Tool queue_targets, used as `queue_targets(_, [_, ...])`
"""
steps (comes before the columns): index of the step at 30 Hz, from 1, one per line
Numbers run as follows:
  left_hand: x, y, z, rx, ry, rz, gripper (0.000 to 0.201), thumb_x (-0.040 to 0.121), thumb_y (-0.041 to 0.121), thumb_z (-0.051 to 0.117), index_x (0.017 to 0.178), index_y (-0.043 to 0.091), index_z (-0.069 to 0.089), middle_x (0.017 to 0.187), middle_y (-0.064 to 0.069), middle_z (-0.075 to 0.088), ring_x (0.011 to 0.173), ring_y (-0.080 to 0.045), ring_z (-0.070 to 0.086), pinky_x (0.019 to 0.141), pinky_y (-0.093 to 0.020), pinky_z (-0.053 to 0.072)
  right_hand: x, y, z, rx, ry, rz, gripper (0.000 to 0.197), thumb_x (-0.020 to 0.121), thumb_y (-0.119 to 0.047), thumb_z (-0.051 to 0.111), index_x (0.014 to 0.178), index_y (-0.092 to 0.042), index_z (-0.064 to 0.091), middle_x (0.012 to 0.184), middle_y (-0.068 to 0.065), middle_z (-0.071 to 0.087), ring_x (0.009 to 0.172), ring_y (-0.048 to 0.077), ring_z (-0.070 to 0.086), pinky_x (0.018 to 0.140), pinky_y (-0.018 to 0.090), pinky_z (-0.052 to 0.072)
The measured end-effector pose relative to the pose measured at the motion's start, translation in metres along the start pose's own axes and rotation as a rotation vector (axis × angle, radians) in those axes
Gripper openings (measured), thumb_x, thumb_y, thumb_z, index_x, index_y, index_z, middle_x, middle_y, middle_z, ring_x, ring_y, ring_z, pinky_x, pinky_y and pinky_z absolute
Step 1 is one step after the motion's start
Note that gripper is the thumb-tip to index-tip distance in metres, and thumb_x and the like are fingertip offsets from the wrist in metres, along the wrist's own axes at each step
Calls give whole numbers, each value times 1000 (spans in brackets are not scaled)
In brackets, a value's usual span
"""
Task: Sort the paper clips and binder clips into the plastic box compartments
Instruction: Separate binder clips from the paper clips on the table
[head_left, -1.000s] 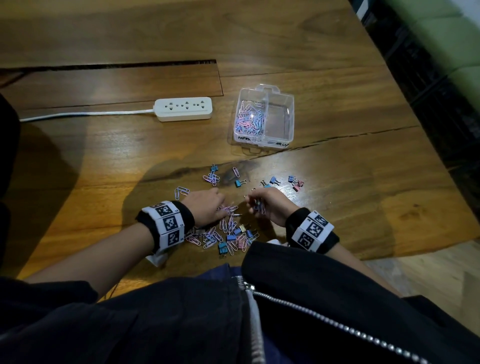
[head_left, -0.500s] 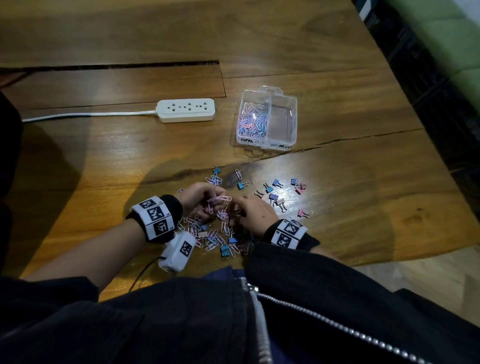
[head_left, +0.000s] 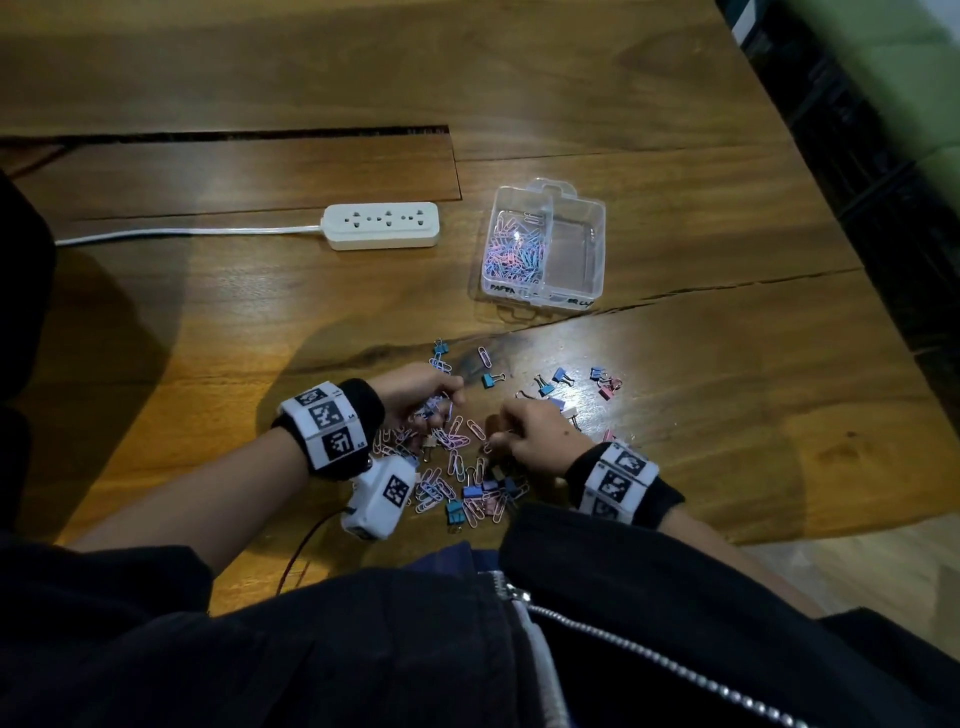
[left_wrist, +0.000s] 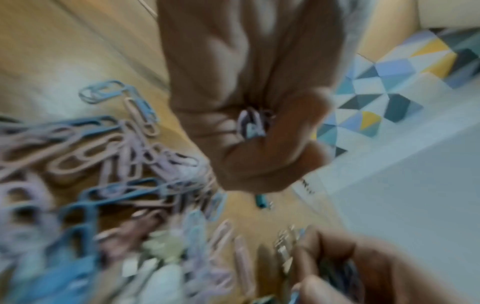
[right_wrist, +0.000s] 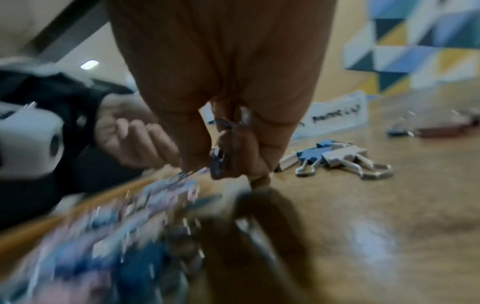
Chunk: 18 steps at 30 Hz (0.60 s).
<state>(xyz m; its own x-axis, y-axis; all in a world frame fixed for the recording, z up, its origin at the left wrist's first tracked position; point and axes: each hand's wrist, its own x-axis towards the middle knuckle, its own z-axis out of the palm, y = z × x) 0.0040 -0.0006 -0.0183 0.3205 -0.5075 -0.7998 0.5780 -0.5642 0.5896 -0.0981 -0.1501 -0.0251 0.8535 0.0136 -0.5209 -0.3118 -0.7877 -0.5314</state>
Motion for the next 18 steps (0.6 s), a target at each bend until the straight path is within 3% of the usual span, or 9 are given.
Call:
queue_targets(4, [4, 33, -5, -260, -34, -28, 29, 98, 16, 33, 78, 5, 51, 45, 2, 46, 33, -7, 43, 29, -13, 35, -3, 0, -38, 682, -64, 102, 24, 85, -5, 55, 66, -15, 45, 69, -1, 51, 54, 8, 50, 51, 19, 39])
queue_targets(7, [4, 69, 2, -446, -40, 34, 23, 97, 14, 35, 83, 4, 50, 52, -3, 54, 39, -9, 51, 35, -15, 45, 10, -2, -80, 845, 28, 57, 24, 86, 2, 51, 66, -12, 48, 66, 2, 48, 52, 9, 40, 43, 15, 35])
queue_targets(10, [10, 106, 10, -659, 19, 119, 27, 97, 26, 36, 99, 3, 49, 81, -9, 54, 64, -15, 55, 57, -23, 53, 39, -13, -116, 873, 187, 82, 22, 89, -2, 49, 69, -11, 51, 66, 2, 47, 47, 5, 41, 38, 12, 34])
queue_targets(12, [15, 126, 14, -767, 35, 188, 53, 94, 43, 35, 123, -1, 41, 108, -16, 54, 85, -19, 57, 77, -29, 51, 62, -22, -135, 907, 298, 98, 19, 92, -8, 46, 74, -9, 50, 65, 2, 45, 41, 3, 41, 38, 14, 35])
queue_targets(14, [13, 141, 18, -892, -47, 252, 70, 91, 55, 33, 132, -2, 33, 114, -23, 50, 94, -28, 55, 81, -37, 47, 78, -32, -145, 1041, 277, 83, 21, 96, -22, 41, 97, -4, 52, 77, 8, 51, 52, 9, 54, 50, 19, 46])
queue_targets(15, [11, 145, 20, -951, -91, 281, 73, 90, 57, 32, 133, -2, 32, 109, -25, 51, 91, -33, 54, 80, -41, 46, 86, -34, -148, 1084, 237, 80, 35, 96, -29, 39, 117, -2, 46, 97, 15, 56, 74, 18, 63, 66, 26, 53])
queue_targets(16, [10, 146, 20, -979, -104, 293, 76, 89, 59, 33, 137, 0, 26, 111, -26, 50, 92, -36, 53, 81, -45, 45, 91, -35, -150, 1090, 203, 97, 48, 96, -34, 37, 133, -5, 34, 124, 22, 49, 104, 28, 59, 87, 35, 52])
queue_targets(17, [8, 146, 19, -987, -101, 303, 79, 89, 58, 33, 143, 3, 16, 121, -27, 46, 97, -37, 52, 86, -46, 43, 93, -36, -150, 1084, 186, 115, 56, 96, -38, 35, 141, -7, 22, 143, 24, 30, 127, 34, 43, 103, 41, 42])
queue_targets(18, [8, 145, 16, -961, -76, 306, 81, 90, 57, 32, 146, 3, 7, 135, -28, 37, 104, -36, 50, 89, -45, 41, 95, -35, -148, 1081, 185, 120, 60, 96, -40, 33, 144, -9, 14, 151, 23, 16, 137, 35, 28, 111, 43, 32])
